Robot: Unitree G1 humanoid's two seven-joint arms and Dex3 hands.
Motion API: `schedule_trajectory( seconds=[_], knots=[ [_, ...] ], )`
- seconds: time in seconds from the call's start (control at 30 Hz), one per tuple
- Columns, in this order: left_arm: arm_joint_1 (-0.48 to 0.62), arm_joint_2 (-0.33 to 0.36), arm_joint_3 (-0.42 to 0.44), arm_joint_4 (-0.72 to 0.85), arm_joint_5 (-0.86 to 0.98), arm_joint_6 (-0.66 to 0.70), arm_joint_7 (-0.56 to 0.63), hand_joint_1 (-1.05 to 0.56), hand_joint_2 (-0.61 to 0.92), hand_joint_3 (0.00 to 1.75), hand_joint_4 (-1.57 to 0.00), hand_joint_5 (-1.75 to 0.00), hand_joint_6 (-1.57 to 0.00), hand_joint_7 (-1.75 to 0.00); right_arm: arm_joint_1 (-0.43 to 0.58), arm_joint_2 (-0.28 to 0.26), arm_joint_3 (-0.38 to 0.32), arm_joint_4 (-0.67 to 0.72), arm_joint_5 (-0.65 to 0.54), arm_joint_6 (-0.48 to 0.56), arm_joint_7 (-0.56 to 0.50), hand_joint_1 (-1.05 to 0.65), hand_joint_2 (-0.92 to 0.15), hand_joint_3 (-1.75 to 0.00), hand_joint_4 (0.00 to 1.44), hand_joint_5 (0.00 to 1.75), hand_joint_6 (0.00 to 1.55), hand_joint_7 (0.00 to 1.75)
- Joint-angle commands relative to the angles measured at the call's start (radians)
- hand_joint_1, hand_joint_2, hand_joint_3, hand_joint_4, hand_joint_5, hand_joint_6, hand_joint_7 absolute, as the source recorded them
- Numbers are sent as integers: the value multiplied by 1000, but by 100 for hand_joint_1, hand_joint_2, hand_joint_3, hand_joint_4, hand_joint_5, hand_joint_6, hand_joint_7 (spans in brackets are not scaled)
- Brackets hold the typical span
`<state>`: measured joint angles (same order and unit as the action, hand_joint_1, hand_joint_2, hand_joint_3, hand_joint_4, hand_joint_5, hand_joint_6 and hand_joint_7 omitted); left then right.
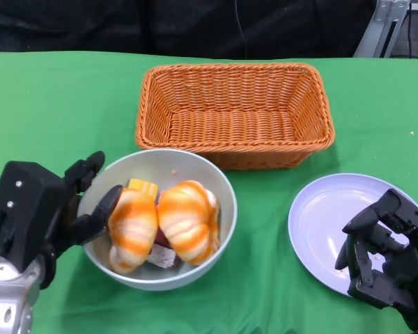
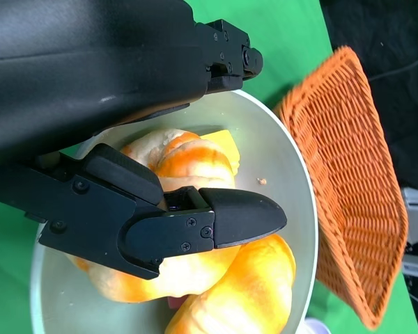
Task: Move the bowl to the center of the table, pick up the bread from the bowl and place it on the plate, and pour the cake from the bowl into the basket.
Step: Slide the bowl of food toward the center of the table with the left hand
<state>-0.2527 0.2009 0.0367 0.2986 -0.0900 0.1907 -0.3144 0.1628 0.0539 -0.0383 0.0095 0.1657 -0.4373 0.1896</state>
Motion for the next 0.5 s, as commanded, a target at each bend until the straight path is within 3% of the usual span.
schedule_trajectory(
  seconds=[0.03, 0.5],
  knots=[
    [43, -17, -10, -87, -20, 66, 3, -80, 92, 67, 0, 0, 0, 0, 10, -12, -5, -18, -5, -5, -8, 0, -54, -125, 76, 173, 65, 154],
    [124, -79, -54, -326, -49, 200, 18, -82, 92, 66, 0, 0, 0, 0, 9, -8, -3, -12, -15, -24, -14, 0, -53, -126, 77, 172, 65, 154]
  ],
)
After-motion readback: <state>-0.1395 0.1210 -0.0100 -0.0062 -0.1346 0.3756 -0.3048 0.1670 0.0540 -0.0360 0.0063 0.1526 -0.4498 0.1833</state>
